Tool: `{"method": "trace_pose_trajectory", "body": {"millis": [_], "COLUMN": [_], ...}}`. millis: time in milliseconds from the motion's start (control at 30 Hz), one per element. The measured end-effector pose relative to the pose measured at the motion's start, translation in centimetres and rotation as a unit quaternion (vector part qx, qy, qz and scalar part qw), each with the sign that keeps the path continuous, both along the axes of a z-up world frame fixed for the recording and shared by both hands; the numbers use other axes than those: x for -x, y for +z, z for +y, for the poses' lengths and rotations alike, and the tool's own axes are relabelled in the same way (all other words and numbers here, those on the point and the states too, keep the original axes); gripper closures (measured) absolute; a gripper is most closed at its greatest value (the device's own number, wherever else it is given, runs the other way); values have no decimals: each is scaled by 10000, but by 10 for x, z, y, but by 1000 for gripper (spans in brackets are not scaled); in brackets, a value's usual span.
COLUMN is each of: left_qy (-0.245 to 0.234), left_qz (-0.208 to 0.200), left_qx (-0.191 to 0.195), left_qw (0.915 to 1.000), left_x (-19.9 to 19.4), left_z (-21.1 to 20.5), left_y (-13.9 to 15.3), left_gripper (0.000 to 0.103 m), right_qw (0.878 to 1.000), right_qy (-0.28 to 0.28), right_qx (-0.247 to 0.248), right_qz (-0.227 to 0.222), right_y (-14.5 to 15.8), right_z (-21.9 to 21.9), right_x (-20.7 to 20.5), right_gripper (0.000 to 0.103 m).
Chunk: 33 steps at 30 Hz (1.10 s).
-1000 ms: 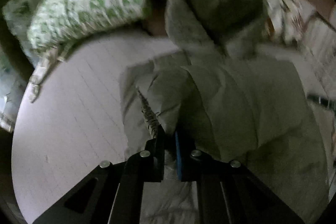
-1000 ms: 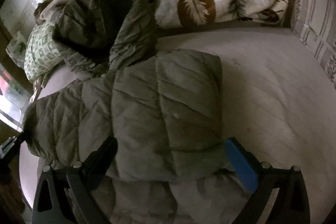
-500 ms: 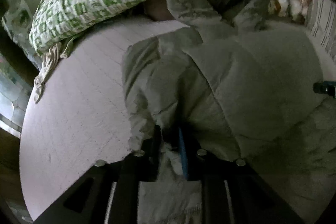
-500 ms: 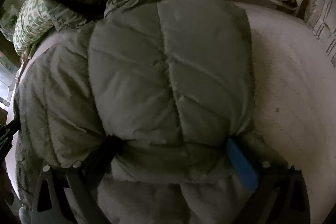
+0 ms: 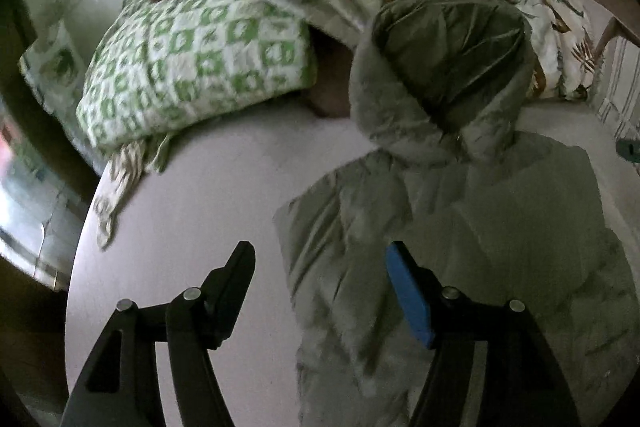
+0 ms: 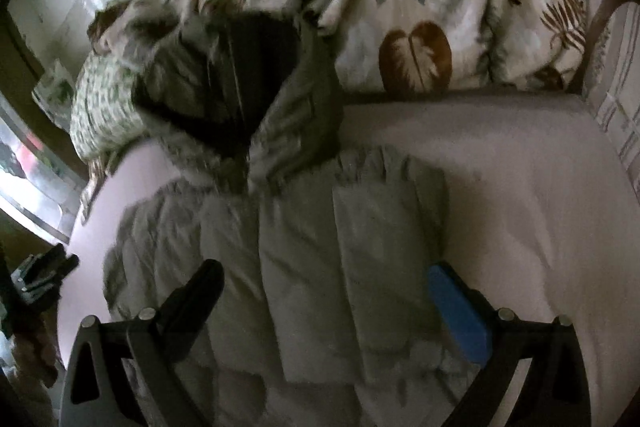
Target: Fold large clothes
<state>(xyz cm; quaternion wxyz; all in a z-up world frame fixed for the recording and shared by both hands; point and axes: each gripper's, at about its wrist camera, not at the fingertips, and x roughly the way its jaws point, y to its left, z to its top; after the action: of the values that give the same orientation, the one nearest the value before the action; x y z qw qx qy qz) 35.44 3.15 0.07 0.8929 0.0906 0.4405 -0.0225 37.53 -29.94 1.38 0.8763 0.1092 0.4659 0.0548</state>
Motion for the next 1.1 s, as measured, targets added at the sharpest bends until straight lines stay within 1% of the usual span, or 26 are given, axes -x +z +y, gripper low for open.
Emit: {"method": "trace_pose_trajectory", "body": {"millis": [100,233,300,333,400,467,533,667,700,767,833,867,900,933,967,1000,1033,1067,1100], "left_qy": [-84,-178,-165,-159,-149,-129,-89,-43,-42,25,136,183,204,162,118,118,82,56,47], "left_qz": [-47,-130,-169,-187,-189,-176,-246,-404,-386,-418,-552,-621,-651,-618,-533,-407,-370,-415,-490], "left_qx": [-52,-187,-336,-340,-228,-135,-186,-486,-521,-648,-751,-756,-728,-636,-540,-424,-258,-226,-229], "left_qw": [9999,9996,9992,9991,9995,9997,9995,9980,9979,9970,9956,9950,9950,9959,9970,9982,9989,9989,9985], "left_x": [-25,-63,-85,-95,-112,-128,-144,-171,-178,-191,-197,-200,-202,-205,-207,-209,-208,-206,-203], "left_z": [-15,-31,-38,-41,-44,-46,-51,-63,-65,-70,-73,-75,-77,-79,-80,-81,-81,-82,-83], "left_y": [-1,-6,-9,-9,-11,-11,-13,-21,-25,-30,-32,-33,-34,-35,-36,-38,-37,-35,-33], "left_gripper": [34,34,34,34,33,33,33,33,33,33,33,33,39,70,93,101,101,101,101], "right_qw": [9998,9998,9997,9997,9995,9994,9996,9993,9986,9975,9971,9973,9974,9972,9969,9965,9962,9961,9961], "right_qy": [81,160,206,205,178,188,187,276,339,415,385,395,405,408,432,457,510,537,487], "right_qx": [-165,26,-24,-85,-213,-233,-149,236,391,546,554,440,351,276,228,208,187,200,311], "right_qz": [-62,-98,-113,-113,-147,-184,-169,-85,-110,-195,-362,-433,-481,-556,-615,-668,-684,-672,-666], "right_y": [4,6,6,5,3,0,-3,-12,-13,-14,-13,-13,-13,-14,-14,-15,-15,-15,-16], "right_z": [-2,0,0,-1,-3,-4,-2,10,16,22,26,27,28,29,31,33,36,38,40], "right_x": [-25,-59,-77,-84,-102,-115,-132,-162,-171,-182,-191,-196,-199,-201,-202,-202,-201,-200,-198], "right_gripper": [0,0,0,0,0,0,0,0,0,0,0,0,0,0,0,6,31,51,83]}}
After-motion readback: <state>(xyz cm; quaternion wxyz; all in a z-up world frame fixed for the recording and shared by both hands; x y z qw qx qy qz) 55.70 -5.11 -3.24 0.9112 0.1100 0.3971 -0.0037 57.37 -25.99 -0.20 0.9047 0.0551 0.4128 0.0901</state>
